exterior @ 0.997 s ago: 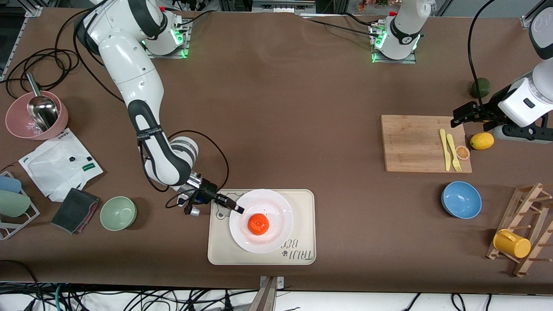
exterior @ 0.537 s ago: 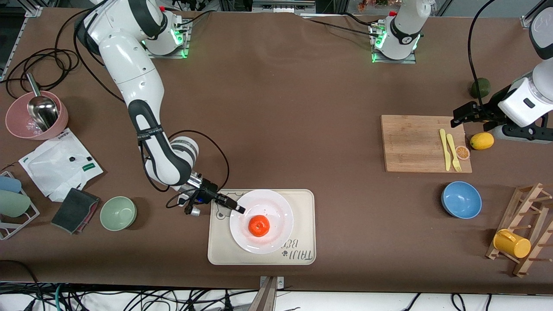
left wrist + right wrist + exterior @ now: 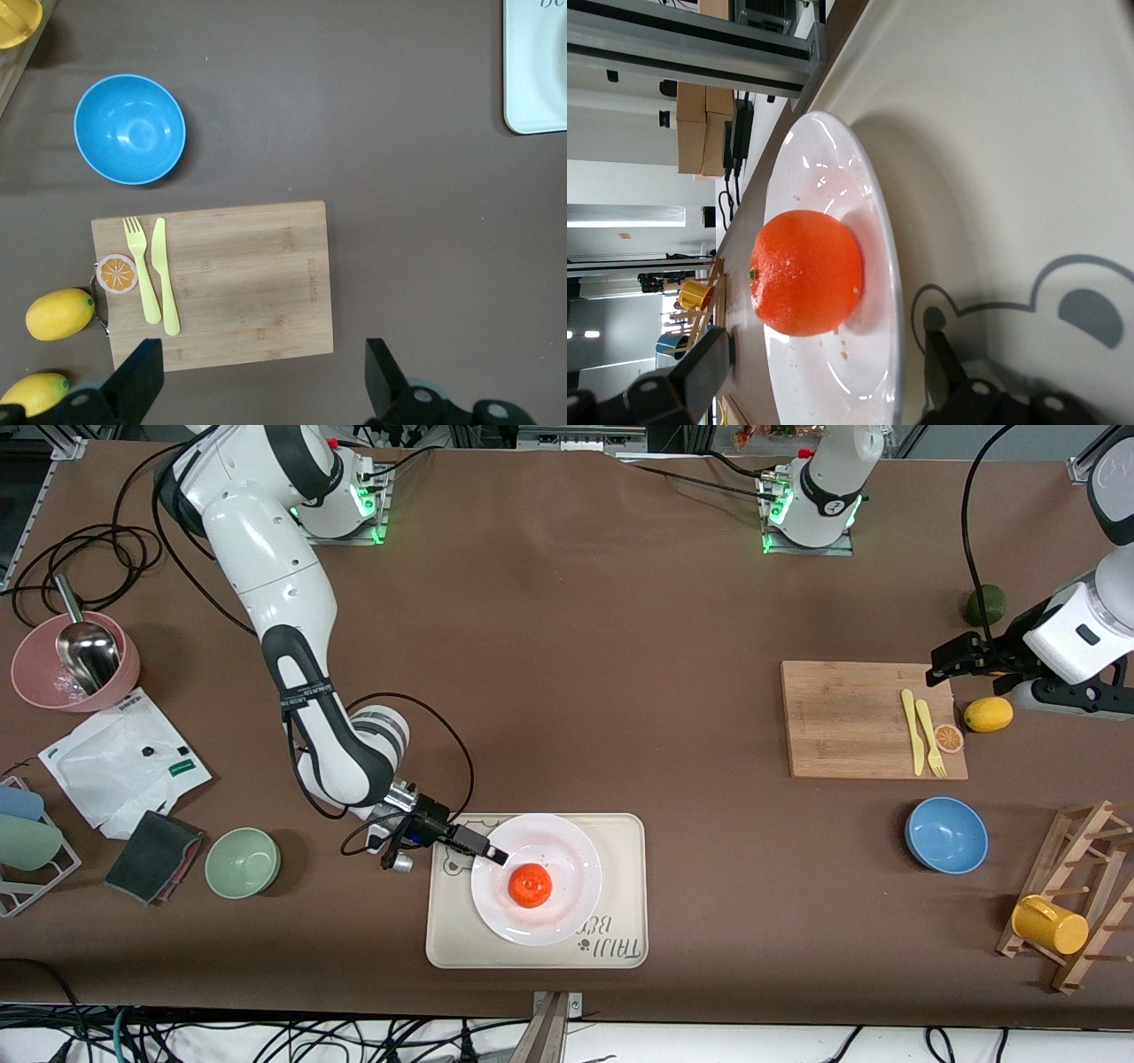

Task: Place orange and plate with both arms

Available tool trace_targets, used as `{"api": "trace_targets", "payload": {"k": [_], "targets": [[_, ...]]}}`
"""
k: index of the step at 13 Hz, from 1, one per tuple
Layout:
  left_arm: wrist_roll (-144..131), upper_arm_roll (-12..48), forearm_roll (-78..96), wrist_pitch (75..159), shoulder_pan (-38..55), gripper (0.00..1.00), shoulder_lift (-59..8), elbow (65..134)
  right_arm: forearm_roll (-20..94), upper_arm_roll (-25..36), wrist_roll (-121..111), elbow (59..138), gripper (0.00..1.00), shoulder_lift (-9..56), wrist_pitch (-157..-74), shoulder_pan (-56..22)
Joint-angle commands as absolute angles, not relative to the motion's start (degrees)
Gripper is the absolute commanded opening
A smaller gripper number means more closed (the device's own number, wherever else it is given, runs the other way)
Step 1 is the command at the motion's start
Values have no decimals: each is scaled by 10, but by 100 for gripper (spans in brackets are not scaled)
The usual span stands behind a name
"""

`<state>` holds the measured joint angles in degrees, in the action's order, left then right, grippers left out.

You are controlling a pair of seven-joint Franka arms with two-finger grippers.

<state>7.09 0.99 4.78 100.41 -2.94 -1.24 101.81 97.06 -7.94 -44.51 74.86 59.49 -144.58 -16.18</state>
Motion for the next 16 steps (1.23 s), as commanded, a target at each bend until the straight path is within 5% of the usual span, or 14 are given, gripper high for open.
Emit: {"api": "trace_targets", "payload": {"k": [1,16], "targets": [[84,11,45,1000,-32,100,-19,1004,946,-66,-446,746,98,611,-1453,-164],[84,11,45,1000,-33,100,-19,1004,920,-65,-425,746,99,592,-1470,-176]]}}
